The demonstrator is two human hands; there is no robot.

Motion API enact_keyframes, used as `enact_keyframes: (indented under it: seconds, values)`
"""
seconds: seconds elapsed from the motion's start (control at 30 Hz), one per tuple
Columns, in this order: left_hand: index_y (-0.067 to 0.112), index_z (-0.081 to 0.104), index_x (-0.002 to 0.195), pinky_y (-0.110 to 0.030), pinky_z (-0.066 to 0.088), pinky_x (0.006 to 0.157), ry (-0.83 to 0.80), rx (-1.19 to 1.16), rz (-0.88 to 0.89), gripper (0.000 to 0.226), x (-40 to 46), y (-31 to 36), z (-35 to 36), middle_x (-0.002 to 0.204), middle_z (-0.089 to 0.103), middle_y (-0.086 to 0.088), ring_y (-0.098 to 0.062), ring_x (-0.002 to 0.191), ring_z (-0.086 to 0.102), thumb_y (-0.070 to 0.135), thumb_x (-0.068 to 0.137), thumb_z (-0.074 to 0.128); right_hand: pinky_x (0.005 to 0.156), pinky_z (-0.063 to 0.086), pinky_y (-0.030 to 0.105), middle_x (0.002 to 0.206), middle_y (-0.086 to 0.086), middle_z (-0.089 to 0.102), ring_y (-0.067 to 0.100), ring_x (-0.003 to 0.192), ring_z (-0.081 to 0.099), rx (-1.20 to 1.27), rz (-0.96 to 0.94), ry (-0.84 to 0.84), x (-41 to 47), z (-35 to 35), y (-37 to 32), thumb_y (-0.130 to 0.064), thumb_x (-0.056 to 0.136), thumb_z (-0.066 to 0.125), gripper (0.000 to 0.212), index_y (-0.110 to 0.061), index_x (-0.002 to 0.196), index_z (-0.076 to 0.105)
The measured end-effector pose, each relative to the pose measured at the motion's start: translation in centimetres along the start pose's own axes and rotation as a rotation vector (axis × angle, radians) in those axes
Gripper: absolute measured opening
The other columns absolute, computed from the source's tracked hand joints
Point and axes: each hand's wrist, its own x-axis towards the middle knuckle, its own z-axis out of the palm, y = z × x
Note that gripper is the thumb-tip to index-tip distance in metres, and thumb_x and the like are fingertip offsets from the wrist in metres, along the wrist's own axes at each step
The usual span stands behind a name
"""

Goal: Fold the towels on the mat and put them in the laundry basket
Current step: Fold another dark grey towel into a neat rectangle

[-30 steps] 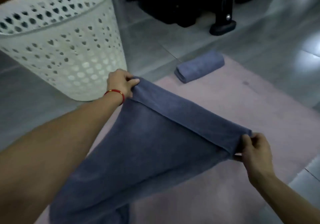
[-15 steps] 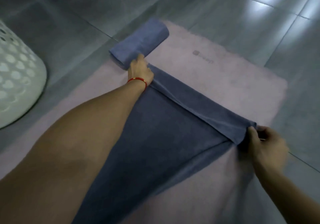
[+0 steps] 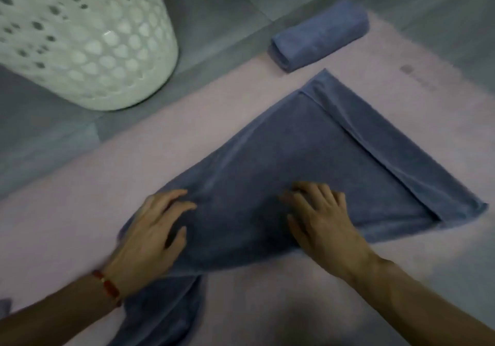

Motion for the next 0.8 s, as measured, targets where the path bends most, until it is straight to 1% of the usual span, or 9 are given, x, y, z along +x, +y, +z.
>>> enact_keyframes:
  seconds: [0.17,0.3,0.43,0.47,0.5,0.57,0.63,0.7,0.8]
  values:
    - [0.023,0.051,0.135,-0.039,0.038,0.104,0.105,-0.039,-0.47,0.063,-17.1,-3.6,-0.5,0.138,0.044,-0.003,-0.024,0.122,0.042,0.051,0.078,0.054,0.093,0.042,0.045,0.134,0.003,0.051,0.027,0.115,0.054,-0.043,-0.468,-0.111,1.7,2.8,-9.7,-0.033,0.099,0.047,0.032,-0.022,0.127,0.06]
    - [0.042,0.039,0.136,-0.034,0.042,0.107,0.207,-0.348,-0.78,0.069,-24.4,-3.5,3.1,0.133,0.043,0.014,-0.009,0.122,0.04,0.063,0.076,0.067,0.111,0.037,0.048,0.151,0.006,0.043,0.029,0.134,0.047,-0.09,-0.792,-0.235,3.9,5.4,-17.3,-0.036,0.1,0.052,0.047,-0.023,0.145,0.048]
    - [0.037,0.057,0.129,-0.037,0.049,0.086,0.166,-0.267,-0.731,0.062,-26.1,-1.7,6.0,0.119,0.059,0.015,-0.019,0.106,0.056,0.062,0.072,0.058,0.12,0.009,0.059,0.169,0.01,0.003,0.034,0.155,0.003,-0.347,-0.867,-0.561,6.4,8.3,-22.0,-0.045,0.1,0.054,0.068,-0.034,0.159,0.022]
    - [0.039,0.058,0.122,-0.037,0.048,0.08,0.176,-0.224,-0.702,0.052,-26.2,-1.4,6.2,0.112,0.063,0.013,-0.021,0.1,0.059,0.056,0.073,0.057,0.119,0.01,0.059,0.168,0.009,0.013,0.033,0.155,0.009,-0.435,-0.866,-0.578,6.7,9.0,-22.4,-0.046,0.099,0.056,0.065,-0.034,0.157,0.029]
    - [0.04,0.058,0.115,-0.036,0.05,0.075,0.201,-0.21,-0.675,0.041,-25.9,-1.2,5.8,0.104,0.065,0.013,-0.022,0.094,0.062,0.049,0.075,0.059,0.116,0.019,0.06,0.158,0.009,0.037,0.034,0.147,0.03,-0.494,-0.897,-0.536,6.9,9.3,-22.6,-0.044,0.094,0.064,0.059,-0.033,0.149,0.045]
    - [0.037,0.058,0.103,-0.037,0.053,0.07,0.284,-0.214,-0.652,0.033,-25.5,-1.9,4.3,0.093,0.061,0.012,-0.023,0.086,0.064,0.025,0.074,0.069,0.101,0.037,0.054,0.108,0.003,0.069,0.03,0.106,0.062,-0.505,-0.936,-0.321,7.6,9.0,-22.4,-0.028,0.077,0.083,0.041,-0.025,0.116,0.07]
    - [0.027,0.063,0.1,-0.042,0.052,0.07,0.444,-0.123,-0.615,0.042,-24.8,-3.3,1.3,0.092,0.057,0.005,-0.027,0.084,0.06,0.003,0.067,0.075,0.086,0.039,0.048,0.086,0.004,0.068,0.031,0.083,0.064,-0.306,-0.849,-0.08,8.3,7.6,-21.6,-0.012,0.075,0.077,0.025,-0.017,0.099,0.07]
    - [0.015,0.069,0.103,-0.047,0.048,0.071,0.636,0.05,-0.568,0.044,-24.2,-4.0,-1.6,0.097,0.058,-0.004,-0.031,0.086,0.055,-0.007,0.066,0.076,0.079,0.041,0.045,0.09,0.004,0.067,0.029,0.082,0.062,-0.166,-0.747,-0.002,8.1,4.9,-21.3,-0.012,0.082,0.062,0.022,-0.016,0.103,0.068]
    - [0.014,0.071,0.106,-0.047,0.044,0.077,0.661,0.177,-0.539,0.044,-24.9,-3.3,-2.1,0.11,0.058,-0.009,-0.031,0.097,0.051,-0.005,0.067,0.075,0.076,0.048,0.041,0.096,-0.002,0.067,0.019,0.085,0.06,-0.03,-0.777,-0.295,6.3,2.5,-20.1,-0.022,0.095,0.055,0.018,-0.022,0.107,0.068]
